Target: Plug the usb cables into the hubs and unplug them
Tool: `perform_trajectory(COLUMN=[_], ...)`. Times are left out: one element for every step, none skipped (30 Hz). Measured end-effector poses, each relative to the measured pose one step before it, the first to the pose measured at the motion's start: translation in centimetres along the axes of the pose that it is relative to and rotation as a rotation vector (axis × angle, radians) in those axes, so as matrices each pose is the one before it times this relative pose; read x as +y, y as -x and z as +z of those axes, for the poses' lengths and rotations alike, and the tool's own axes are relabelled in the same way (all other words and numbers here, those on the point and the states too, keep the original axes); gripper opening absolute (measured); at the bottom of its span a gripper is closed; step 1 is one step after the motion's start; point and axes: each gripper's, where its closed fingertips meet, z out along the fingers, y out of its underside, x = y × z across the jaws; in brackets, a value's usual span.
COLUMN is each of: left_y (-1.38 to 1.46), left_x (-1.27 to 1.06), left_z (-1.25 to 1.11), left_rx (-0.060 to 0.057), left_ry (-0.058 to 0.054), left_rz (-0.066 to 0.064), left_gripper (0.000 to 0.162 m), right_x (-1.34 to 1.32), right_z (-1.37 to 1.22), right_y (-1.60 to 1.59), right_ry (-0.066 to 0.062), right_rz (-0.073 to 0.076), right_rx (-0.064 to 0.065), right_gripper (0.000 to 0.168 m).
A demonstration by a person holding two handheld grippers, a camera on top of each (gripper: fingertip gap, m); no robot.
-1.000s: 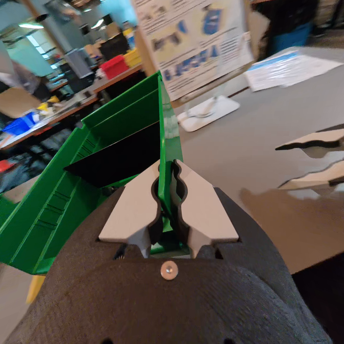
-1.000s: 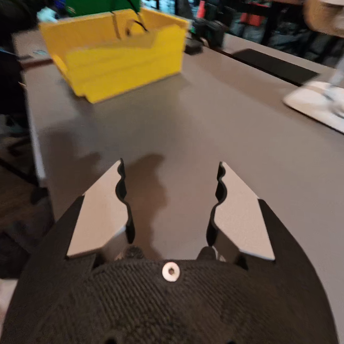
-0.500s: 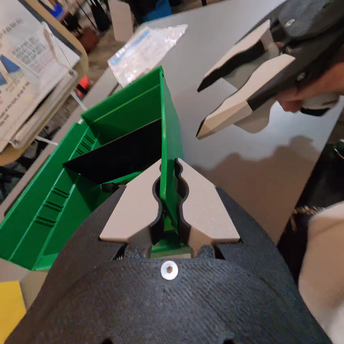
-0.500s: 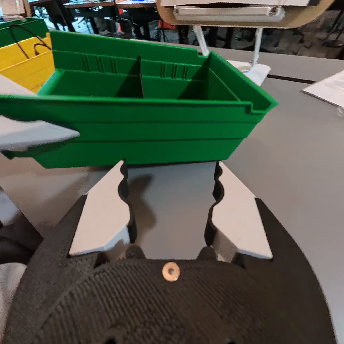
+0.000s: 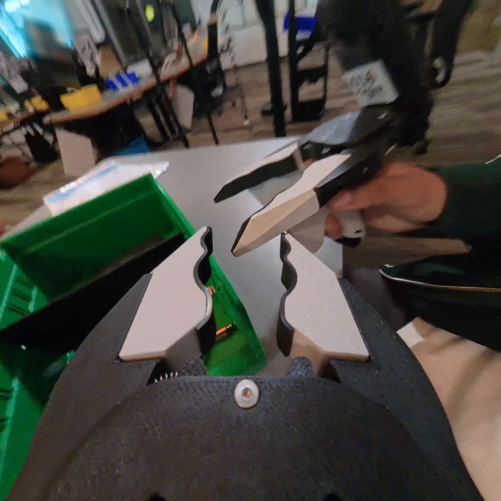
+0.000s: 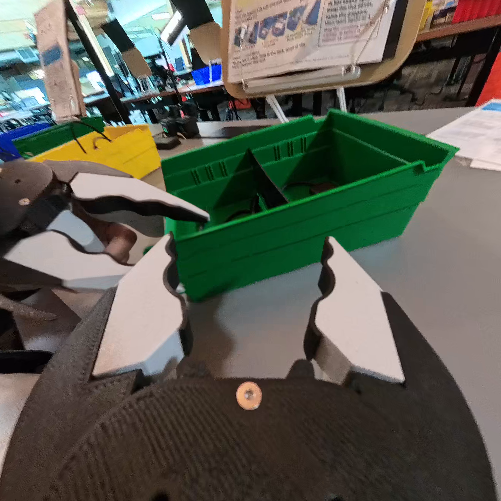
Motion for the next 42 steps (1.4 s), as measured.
perform_trajectory(left_y=[0.240,0.682,0.743,1.126,1.863,2.497,2.695,2.971,3.099,2.767,2.455,2.018,1.284,0.490,-0.187,-0.584,-0.794,-0.835,-0.984,-0.805,-0.194,-0.174,-0.477,-0.778,-1.013,-1.124,-1.105,-0.943,-0.759,-0.767,-0.796,-0.662,-0.539,-0.500,-0.455,-0.408,-0.310,-0.181,-0.091,-0.054,-0.008,0.004], left_x=[-1.083,-1.109,-0.817,-0.438,-0.256,-0.134,0.135,0.642,1.194,1.453,1.535,1.482,1.307,1.169,1.014,0.847,0.702,0.542,0.369,0.207,0.011,0.074,0.052,-0.020,-0.098,-0.114,-0.058,-0.019,0.074,0.171,0.125,-0.024,-0.193,-0.121,-0.124,-0.107,-0.089,-0.049,0.037,0.012,-0.005,0.000], left_z=[-0.673,-0.729,-0.765,-0.742,-0.810,-0.873,-0.843,-0.737,-0.559,-0.400,-0.287,-0.163,-0.062,0.053,0.170,0.270,0.294,0.277,0.236,0.190,0.071,-0.013,-0.046,-0.047,-0.028,0.031,0.093,0.194,0.250,0.298,0.297,0.220,0.125,0.092,0.091,0.100,0.099,0.111,0.087,0.031,-0.008,-0.006], left_rx=[-0.0008,-0.0148,-0.0021,-0.0106,-0.0451,-0.0745,-0.0783,-0.0925,-0.0990,-0.0810,-0.0752,-0.0666,-0.0397,-0.0068,0.0224,0.0374,0.0414,0.0355,0.0371,0.0180,-0.0185,-0.0123,0.0151,0.0378,0.0544,0.0579,0.0513,0.0352,0.0207,0.0190,0.0204,0.0151,0.0130,0.0188,0.0234,0.0247,0.0212,0.0138,0.0066,0.0019,-0.0027,-0.0031], left_ry=[-0.0333,-0.0395,-0.0284,-0.0121,-0.0105,-0.0158,-0.0085,0.0141,0.0405,0.0469,0.0360,0.0216,0.0098,0.0121,0.0258,0.0380,0.0400,0.0315,0.0152,0.0023,-0.0067,0.0050,0.0057,-0.0005,-0.0066,-0.0069,-0.0011,0.0047,0.0120,0.0167,0.0114,-0.0007,-0.0107,-0.0052,-0.0053,-0.0044,-0.0053,-0.0022,0.0047,0.0014,0.0004,0.0010], left_rz=[0.0194,0.0010,-0.0165,-0.0321,-0.0406,-0.0481,-0.0484,-0.0433,-0.0314,-0.0109,-0.0030,-0.0031,-0.0077,-0.0125,-0.0107,-0.0093,-0.0041,0.0023,0.0115,0.0158,0.0308,0.0359,0.0303,0.0177,0.0082,0.0064,0.0120,0.0191,0.0276,0.0313,0.0277,0.0255,0.0173,0.0064,-0.0048,-0.0127,-0.0148,-0.0136,-0.0117,-0.0044,0.0050,0.0088], left_gripper=[0.058,0.065,0.071,0.078,0.075,0.073,0.072,0.071,0.071,0.072,0.070,0.070,0.069,0.067,0.065,0.064,0.064,0.064,0.061,0.065,0.068,0.064,0.060,0.055,0.052,0.048,0.046,0.042,0.036,0.034,0.035,0.037,0.036,0.036,0.036,0.036,0.037,0.038,0.038,0.038,0.038,0.038], right_x=[-0.947,-1.062,-0.806,-0.546,-0.157,0.252,0.441,0.434,0.309,0.123,-0.043,0.007,0.214,0.425,0.629,0.744,0.669,0.520,0.418,0.311,0.085,-0.026,0.035,0.107,0.145,0.025,-0.132,-0.231,-0.310,-0.371,-0.397,-0.302,-0.023,0.356,0.688,0.751,0.675,0.808,1.013,1.094,1.030,0.889], right_z=[-0.307,-0.328,-0.243,-0.139,-0.038,0.087,0.206,0.285,0.301,0.278,0.283,0.341,0.434,0.497,0.497,0.436,0.347,0.265,0.213,0.182,0.094,-0.001,-0.068,-0.122,-0.200,-0.280,-0.363,-0.464,-0.542,-0.633,-0.741,-0.806,-0.758,-0.632,-0.415,-0.108,0.265,0.533,0.713,0.776,0.747,0.613], right_y=[0.550,0.564,0.423,0.340,0.304,0.241,0.268,0.423,0.622,0.888,1.172,1.123,0.858,0.599,0.117,-0.458,-0.764,-0.751,-0.617,-0.526,-0.413,-0.423,-0.601,-0.759,-1.034,-1.309,-1.418,-1.480,-1.418,-1.229,-0.999,-0.689,-0.506,-0.486,-0.400,-0.188,0.172,0.576,0.748,0.596,0.210,-0.221], right_ry=[-0.0521,-0.0597,-0.0452,-0.0306,-0.0099,0.0112,0.0213,0.0214,0.0175,0.0092,-0.0002,0.0028,0.0131,0.0225,0.0338,0.0397,0.0342,0.0236,0.0170,0.0110,-0.0022,-0.0069,0.0026,0.0140,0.0195,0.0113,-0.0006,-0.0060,-0.0063,-0.0040,0.0002,0.0102,0.0251,0.0388,0.0456,0.0380,0.0280,0.0339,0.0471,0.0531,0.0500,0.0440], right_rz=[0.0095,0.0136,0.0105,0.0108,0.0044,0.0007,-0.0005,-0.0040,-0.0079,-0.0133,-0.0200,-0.0243,-0.0250,-0.0270,-0.0305,-0.0307,-0.0282,-0.0234,-0.0136,-0.0007,0.0059,0.0070,0.0048,-0.0022,-0.0066,-0.0058,0.0008,0.0150,0.0272,0.0318,0.0284,0.0197,0.0111,0.0041,-0.0038,-0.0098,-0.0060,0.0058,0.0154,0.0117,-0.0062,-0.0313], right_rx=[-0.0268,-0.0293,-0.0212,-0.0161,-0.0150,-0.0096,-0.0093,-0.0172,-0.0251,-0.0361,-0.0473,-0.0398,-0.0213,-0.0055,0.0221,0.0551,0.0690,0.0604,0.0416,0.0262,0.0123,0.0073,0.0121,0.0137,0.0204,0.0275,0.0257,0.0244,0.0200,0.0112,0.0034,-0.0053,-0.0043,0.0063,0.0106,0.0055,-0.0109,-0.0320,-0.0388,-0.0267,0.0016,0.0310], right_gripper=[0.109,0.109,0.107,0.107,0.106,0.106,0.108,0.110,0.111,0.112,0.110,0.103,0.096,0.094,0.094,0.093,0.096,0.103,0.107,0.107,0.108,0.107,0.107,0.106,0.102,0.098,0.096,0.096,0.096,0.095,0.092,0.083,0.073,0.071,0.075,0.076,0.079,0.082,0.083,0.087,0.090,0.093])
